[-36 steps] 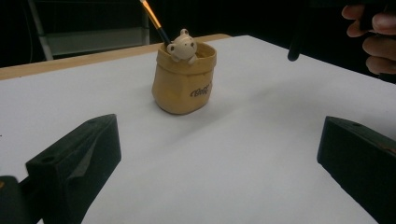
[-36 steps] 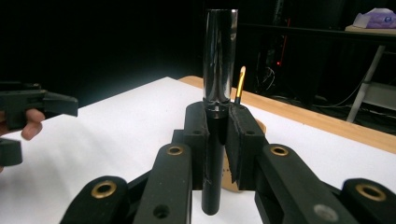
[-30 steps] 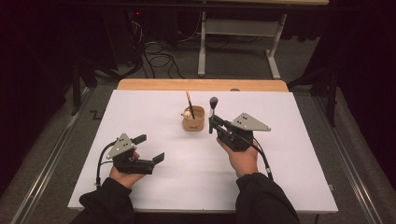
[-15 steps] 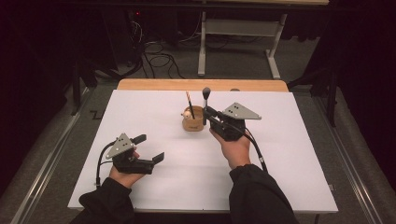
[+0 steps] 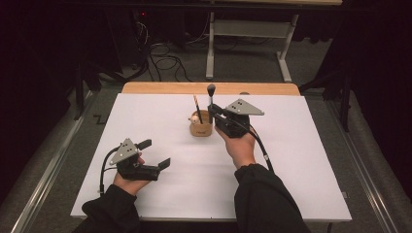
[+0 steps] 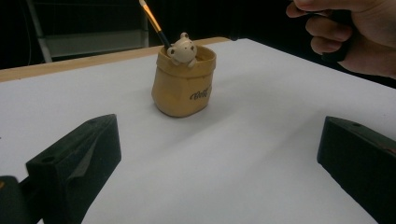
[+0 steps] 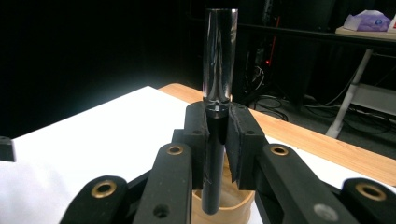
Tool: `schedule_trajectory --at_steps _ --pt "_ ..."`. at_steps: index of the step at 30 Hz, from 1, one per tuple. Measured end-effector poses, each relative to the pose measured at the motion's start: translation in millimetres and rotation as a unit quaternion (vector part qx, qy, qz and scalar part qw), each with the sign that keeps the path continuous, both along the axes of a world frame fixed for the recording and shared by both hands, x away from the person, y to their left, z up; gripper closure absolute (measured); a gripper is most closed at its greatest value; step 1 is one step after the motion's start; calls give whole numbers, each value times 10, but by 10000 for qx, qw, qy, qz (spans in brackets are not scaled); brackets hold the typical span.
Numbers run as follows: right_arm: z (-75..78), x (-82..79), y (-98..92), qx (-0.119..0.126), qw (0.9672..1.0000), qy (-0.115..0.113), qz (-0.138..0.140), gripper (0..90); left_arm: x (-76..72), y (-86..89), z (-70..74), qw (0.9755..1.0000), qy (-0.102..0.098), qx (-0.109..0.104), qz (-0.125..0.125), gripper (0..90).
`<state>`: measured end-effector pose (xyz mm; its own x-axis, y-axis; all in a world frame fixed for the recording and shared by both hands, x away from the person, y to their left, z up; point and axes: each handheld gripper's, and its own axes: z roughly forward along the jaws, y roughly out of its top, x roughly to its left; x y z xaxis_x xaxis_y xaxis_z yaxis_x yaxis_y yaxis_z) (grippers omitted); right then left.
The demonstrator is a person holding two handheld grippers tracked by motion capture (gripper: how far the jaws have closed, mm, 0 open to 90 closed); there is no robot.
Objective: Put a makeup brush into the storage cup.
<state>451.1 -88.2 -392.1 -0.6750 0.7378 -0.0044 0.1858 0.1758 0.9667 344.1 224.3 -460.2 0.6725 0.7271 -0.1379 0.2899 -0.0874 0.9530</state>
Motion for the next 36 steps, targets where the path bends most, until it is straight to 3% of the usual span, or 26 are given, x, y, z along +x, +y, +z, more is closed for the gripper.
schedule_trajectory --at_steps 11,23,36 --pt "-64 154 92 2 10000 70 -59 806 6 0 -4 10000 0 -2 -11 3" --pt "-234 335 102 35 9996 211 -208 807 19 12 -11 10000 27 -28 1 3" --pt "-364 430 116 74 9989 400 -252 806 19 16 -12 10000 29 -42 9 3"
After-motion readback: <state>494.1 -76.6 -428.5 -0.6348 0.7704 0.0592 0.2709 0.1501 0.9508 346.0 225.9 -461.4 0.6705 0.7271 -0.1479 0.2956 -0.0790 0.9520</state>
